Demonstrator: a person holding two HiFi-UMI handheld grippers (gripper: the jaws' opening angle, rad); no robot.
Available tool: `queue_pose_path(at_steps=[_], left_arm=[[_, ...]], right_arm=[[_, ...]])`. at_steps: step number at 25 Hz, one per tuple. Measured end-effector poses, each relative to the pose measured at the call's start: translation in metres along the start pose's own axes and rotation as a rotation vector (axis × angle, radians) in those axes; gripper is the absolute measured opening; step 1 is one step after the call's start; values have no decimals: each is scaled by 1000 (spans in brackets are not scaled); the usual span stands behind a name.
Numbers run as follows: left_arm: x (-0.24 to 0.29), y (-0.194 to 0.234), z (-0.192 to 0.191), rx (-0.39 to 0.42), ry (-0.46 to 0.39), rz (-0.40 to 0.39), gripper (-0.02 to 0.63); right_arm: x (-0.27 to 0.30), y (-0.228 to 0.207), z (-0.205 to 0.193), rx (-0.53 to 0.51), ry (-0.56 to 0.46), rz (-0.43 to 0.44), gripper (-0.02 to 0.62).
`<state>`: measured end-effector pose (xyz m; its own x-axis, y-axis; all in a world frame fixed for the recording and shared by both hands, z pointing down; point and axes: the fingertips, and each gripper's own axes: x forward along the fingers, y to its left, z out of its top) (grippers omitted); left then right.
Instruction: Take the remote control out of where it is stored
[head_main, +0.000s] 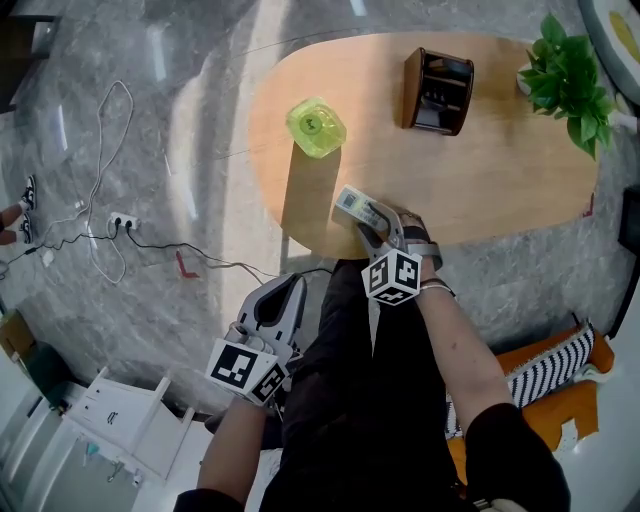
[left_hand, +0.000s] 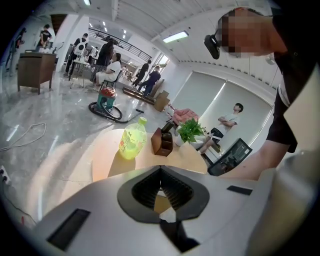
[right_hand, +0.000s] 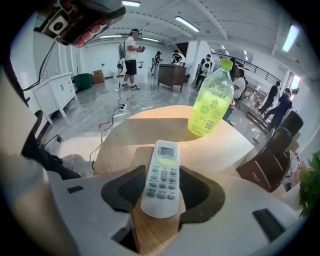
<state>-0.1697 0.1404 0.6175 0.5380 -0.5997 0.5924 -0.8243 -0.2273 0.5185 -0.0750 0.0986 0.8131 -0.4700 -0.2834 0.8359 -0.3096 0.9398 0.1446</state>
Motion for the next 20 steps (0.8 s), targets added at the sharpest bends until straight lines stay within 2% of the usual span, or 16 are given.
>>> queue_pose_path(at_steps=[6,11,12,14,16,20], left_arm=[[-4,-1,28,35,-54,18,6],[-12,-17,91,75,-154,5,6],[-14,-22,110,98,-178,2,5],[-20,-34,146,141,-228,0,6],[-29,-50,174,171,-269,-5,6],[-45,-88,225,247,-334,-35,5]], right_arm=[[-33,-27,29,80,-52,-5,210],[-104,-70,74,249,-182,-2,209],[-122,-85,85,292,-221,-22,206],[-163,-116,105,387,-300,-85,114],[-211,-139,121,469,-374,-144,54],[-307,-175,152,512,-542,-273,49]])
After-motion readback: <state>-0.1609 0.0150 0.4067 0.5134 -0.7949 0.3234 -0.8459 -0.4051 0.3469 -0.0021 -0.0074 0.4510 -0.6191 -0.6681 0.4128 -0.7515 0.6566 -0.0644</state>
